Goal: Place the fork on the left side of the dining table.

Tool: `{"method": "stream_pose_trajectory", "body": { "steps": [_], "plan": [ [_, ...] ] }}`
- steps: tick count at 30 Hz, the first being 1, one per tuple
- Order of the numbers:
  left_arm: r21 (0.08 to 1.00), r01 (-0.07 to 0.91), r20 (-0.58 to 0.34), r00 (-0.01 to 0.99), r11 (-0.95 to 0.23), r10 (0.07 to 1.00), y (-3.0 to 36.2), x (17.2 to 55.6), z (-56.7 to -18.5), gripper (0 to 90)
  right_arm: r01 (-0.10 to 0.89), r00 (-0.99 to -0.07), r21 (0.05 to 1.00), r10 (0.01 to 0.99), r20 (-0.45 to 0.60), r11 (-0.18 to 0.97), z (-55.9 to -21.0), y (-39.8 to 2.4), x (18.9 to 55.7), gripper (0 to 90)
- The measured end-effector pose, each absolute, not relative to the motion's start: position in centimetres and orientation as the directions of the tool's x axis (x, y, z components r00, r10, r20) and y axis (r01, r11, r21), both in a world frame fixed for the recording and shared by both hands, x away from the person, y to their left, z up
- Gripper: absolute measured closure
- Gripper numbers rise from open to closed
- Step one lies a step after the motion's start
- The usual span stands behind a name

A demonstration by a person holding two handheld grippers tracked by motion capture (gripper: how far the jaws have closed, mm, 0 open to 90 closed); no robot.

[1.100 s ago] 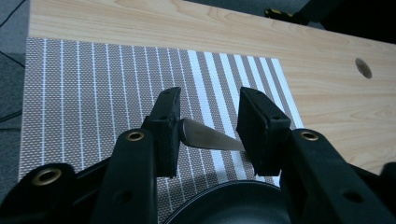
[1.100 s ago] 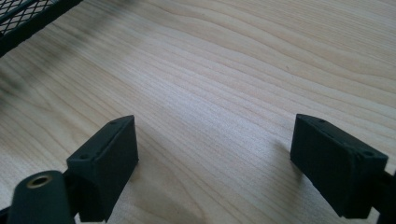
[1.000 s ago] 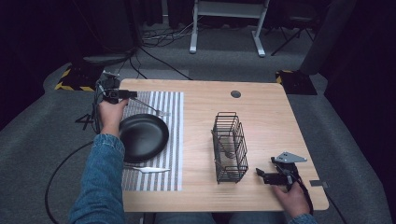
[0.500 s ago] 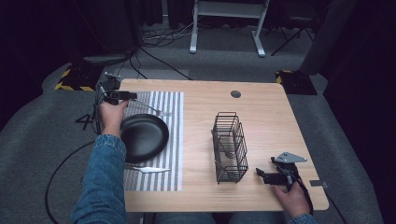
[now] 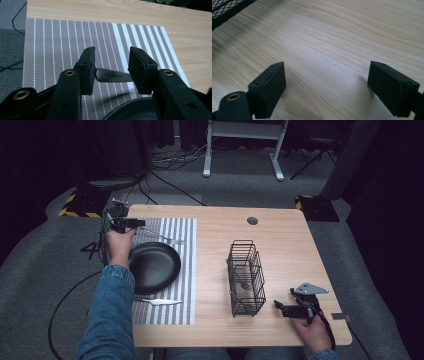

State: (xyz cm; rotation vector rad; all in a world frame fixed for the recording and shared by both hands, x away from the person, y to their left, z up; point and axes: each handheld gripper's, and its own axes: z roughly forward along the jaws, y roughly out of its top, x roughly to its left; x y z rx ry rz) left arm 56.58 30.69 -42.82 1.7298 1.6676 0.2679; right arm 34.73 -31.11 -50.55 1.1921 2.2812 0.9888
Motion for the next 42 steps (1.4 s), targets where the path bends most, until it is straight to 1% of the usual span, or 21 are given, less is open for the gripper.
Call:
{"method": "stream_pose_trajectory", "body": {
  "steps": [3,7,20,23,26,27,28,30,31,36,38,39,40,42],
  "plan": [
    [0.629,0.774,-0.273,0.137,0.07,0.952,30.9,56.2,-42.8,56.9,0.555,-0.567,0.734,0.823,-0.012,0.392,-50.6,-31.1,34.7,15.2],
    [0.649,0.755,-0.281,0.12,0.096,0.952,31.5,55.4,-42.3,55.8,0.553,-0.568,0.735,0.823,-0.012,0.392,-50.6,-31.1,34.7,15.2],
    [0.728,0.685,-0.174,0.183,0.002,0.968,31.6,50.8,-39.0,52.3,0.553,-0.568,0.735,0.823,-0.013,0.393,-50.6,-31.1,34.7,15.3],
    [0.751,0.66,-0.142,0.205,-0.029,0.968,31.7,48.7,-37.8,51.1,0.553,-0.568,0.735,0.823,-0.013,0.393,-50.6,-31.1,34.7,15.3],
    [0.753,0.654,-0.116,0.24,-0.072,0.964,31.5,47.1,-36.7,49.5,0.553,-0.568,0.735,0.823,-0.013,0.393,-50.6,-31.1,34.7,15.3],
    [0.753,0.654,-0.116,0.24,-0.072,0.964,31.5,47.1,-36.7,49.1,0.553,-0.568,0.735,0.823,-0.013,0.393,-50.6,-31.1,34.7,15.3],
    [0.779,0.621,-0.096,0.262,-0.092,0.96,31.5,45.8,-36.1,49.1,0.553,-0.568,0.735,0.823,-0.013,0.393,-50.6,-31.1,34.7,15.3],
    [0.782,0.616,-0.1,0.272,-0.094,0.957,31.6,45.2,-35.8,49.0,0.553,-0.568,0.735,0.823,-0.013,0.393,-50.6,-31.1,34.7,15.3],
    [0.789,0.607,-0.101,0.284,-0.097,0.953,31.6,44.1,-35.4,48.9,0.553,-0.569,0.735,0.822,-0.013,0.393,-50.5,-31.1,34.7,15.3],
    [0.805,0.58,-0.091,0.323,-0.121,0.942,31.2,41.6,-34.3,47.8,0.551,-0.573,0.734,0.82,-0.013,0.396,-50.5,-31.1,34.8,15.4],
    [0.809,0.574,-0.09,0.335,-0.128,0.938,31.1,41.1,-34.1,46.6,0.551,-0.573,0.734,0.819,-0.014,0.398,-50.5,-31.1,34.8,15.3],
    [0.812,0.564,-0.082,0.364,-0.15,0.928,30.8,40.4,-34.0,45.3,0.55,-0.574,0.734,0.819,-0.014,0.398,-50.5,-31.1,34.8,15.3],
    [0.812,0.564,-0.082,0.364,-0.15,0.928,30.8,40.4,-34.0,44.9,0.55,-0.574,0.734,0.819,-0.014,0.398,-50.5,-31.1,34.8,15.3],
    [0.811,0.555,-0.047,0.377,-0.185,0.925,30.4,39.5,-34.0,44.8,0.549,-0.577,0.734,0.817,-0.014,0.4,-50.5,-31.1,34.9,15.3]
  ]
}}
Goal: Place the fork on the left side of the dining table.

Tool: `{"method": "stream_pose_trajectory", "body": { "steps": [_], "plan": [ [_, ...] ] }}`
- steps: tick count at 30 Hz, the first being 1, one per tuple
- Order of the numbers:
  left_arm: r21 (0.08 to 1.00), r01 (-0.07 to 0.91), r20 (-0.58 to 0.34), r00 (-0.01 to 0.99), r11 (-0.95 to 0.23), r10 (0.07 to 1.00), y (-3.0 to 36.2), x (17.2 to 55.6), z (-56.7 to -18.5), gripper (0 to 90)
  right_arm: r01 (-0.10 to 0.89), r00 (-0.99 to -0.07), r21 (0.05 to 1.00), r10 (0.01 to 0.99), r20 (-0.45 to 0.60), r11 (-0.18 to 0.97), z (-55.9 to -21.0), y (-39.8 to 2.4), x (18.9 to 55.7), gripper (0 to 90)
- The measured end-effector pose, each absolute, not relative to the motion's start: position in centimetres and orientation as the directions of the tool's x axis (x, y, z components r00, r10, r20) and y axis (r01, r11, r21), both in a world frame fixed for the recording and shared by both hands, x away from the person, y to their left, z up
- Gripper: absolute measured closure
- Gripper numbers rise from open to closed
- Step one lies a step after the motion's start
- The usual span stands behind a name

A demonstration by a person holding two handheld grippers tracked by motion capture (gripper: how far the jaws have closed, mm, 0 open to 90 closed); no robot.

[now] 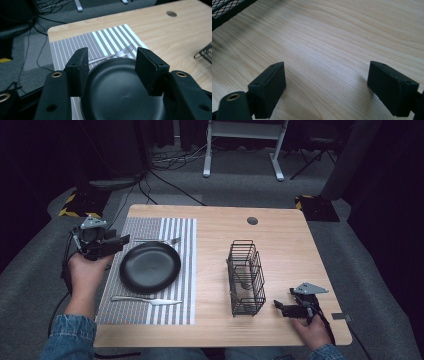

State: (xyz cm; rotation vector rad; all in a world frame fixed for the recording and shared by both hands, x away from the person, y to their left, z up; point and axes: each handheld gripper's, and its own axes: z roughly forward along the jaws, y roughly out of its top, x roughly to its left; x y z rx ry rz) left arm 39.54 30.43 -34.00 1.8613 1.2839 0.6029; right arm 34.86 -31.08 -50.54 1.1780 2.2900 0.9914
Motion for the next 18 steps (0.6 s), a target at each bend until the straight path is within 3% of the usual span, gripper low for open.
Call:
{"method": "stream_pose_trajectory", "body": {
  "steps": [18],
  "plan": [
    [0.849,0.475,-0.005,0.441,-0.229,0.897,30.7,31.8,-34.9,39.2,0.549,-0.577,0.734,0.817,-0.014,0.4,-50.5,-31.1,34.9,15.3]
  ]
}}
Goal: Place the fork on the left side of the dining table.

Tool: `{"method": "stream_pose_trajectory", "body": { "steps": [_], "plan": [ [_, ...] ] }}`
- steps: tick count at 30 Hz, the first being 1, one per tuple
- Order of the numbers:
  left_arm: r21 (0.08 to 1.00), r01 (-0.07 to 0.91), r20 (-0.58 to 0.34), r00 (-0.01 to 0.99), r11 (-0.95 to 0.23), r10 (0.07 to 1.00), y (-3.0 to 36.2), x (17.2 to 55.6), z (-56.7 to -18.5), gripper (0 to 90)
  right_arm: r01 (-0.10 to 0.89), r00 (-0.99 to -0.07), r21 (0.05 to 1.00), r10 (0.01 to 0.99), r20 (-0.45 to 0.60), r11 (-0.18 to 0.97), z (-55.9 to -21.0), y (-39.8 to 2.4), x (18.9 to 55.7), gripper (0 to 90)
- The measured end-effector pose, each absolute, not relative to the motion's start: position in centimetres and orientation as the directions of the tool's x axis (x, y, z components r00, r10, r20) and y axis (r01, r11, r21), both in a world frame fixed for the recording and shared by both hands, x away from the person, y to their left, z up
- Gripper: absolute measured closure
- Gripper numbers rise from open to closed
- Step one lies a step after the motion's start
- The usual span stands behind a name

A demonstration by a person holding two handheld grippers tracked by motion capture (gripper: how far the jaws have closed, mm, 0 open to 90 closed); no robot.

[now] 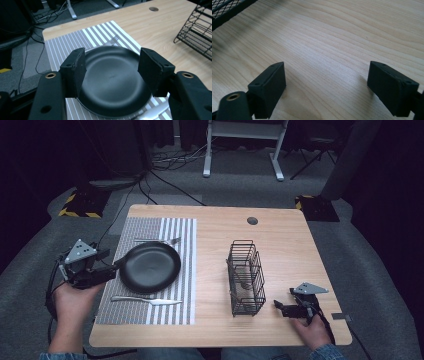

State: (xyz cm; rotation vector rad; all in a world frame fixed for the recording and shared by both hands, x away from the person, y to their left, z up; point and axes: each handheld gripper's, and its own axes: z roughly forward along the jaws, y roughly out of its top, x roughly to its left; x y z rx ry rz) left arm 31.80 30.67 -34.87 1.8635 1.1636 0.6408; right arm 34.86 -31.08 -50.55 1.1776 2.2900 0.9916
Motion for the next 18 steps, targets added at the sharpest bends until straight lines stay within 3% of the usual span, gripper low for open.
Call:
{"method": "stream_pose_trajectory", "body": {
  "steps": [11,18],
  "plan": [
    [0.862,0.474,-0.041,0.42,-0.181,0.907,31.1,27.6,-37.1,38.5,0.549,-0.577,0.734,0.817,-0.014,0.4,-50.5,-31.1,34.9,15.3],
    [0.858,0.506,-0.152,0.409,-0.085,0.9,31.7,26.2,-39.8,37.6,0.549,-0.577,0.734,0.817,-0.014,0.4,-50.5,-31.1,34.9,15.3]
  ]
}}
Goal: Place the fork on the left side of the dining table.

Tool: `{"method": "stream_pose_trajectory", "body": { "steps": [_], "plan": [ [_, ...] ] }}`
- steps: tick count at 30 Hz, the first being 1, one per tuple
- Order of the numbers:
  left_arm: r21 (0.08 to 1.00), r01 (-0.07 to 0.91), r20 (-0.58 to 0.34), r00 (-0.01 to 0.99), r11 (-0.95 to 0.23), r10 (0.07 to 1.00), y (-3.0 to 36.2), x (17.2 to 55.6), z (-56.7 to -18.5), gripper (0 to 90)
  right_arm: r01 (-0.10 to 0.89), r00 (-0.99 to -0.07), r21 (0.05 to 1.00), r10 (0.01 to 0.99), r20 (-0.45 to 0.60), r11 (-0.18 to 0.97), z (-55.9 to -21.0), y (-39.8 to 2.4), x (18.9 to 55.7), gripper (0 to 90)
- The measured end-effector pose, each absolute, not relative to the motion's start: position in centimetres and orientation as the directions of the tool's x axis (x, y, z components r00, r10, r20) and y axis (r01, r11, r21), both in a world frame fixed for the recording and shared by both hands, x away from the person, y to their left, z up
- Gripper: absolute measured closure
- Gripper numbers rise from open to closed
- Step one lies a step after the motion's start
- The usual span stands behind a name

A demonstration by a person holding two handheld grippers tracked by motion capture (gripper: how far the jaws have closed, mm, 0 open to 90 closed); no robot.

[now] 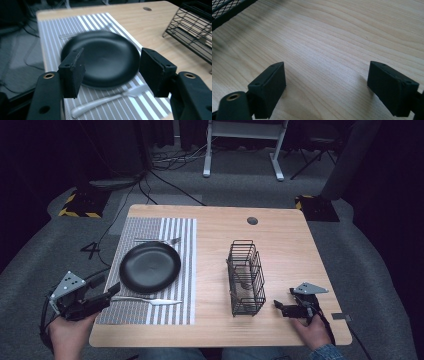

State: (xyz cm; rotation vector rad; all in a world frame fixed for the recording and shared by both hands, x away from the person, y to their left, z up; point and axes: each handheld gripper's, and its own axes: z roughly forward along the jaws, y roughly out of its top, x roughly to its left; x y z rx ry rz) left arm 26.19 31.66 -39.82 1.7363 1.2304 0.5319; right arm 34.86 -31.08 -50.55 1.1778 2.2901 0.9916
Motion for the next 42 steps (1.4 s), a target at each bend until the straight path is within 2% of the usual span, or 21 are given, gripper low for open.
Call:
{"method": "stream_pose_trajectory", "body": {
  "steps": [5,10,17,30,38,42],
  "plan": [
    [0.842,0.529,-0.143,0.401,-0.102,0.905,31.5,25.8,-42.0,36.7,0.549,-0.577,0.734,0.817,-0.014,0.4,-50.5,-31.1,34.9,15.3],
    [0.822,0.546,-0.081,0.395,-0.163,0.915,30.9,25.5,-44.5,33.8,0.549,-0.577,0.734,0.817,-0.014,0.4,-50.5,-31.1,34.9,15.3],
    [0.78,0.59,-0.056,0.397,-0.208,0.916,30.1,25.2,-46.3,31.9,0.549,-0.577,0.734,0.817,-0.014,0.4,-50.5,-31.1,34.9,15.3],
    [0.723,0.643,-0.059,0.421,-0.252,0.905,28.8,24.9,-48.9,31.2,0.549,-0.577,0.734,0.817,-0.014,0.4,-50.5,-31.1,34.9,15.3],
    [0.675,0.669,-0.022,0.441,-0.312,0.897,27.9,24.5,-50.3,30.0,0.549,-0.577,0.734,0.817,-0.014,0.4,-50.5,-31.1,34.9,15.3],
    [0.695,0.651,-0.016,0.438,-0.305,0.899,27.7,24.2,-50.6,27.3,0.549,-0.577,0.734,0.817,-0.014,0.4,-50.5,-31.1,34.9,15.3]
  ]
}}
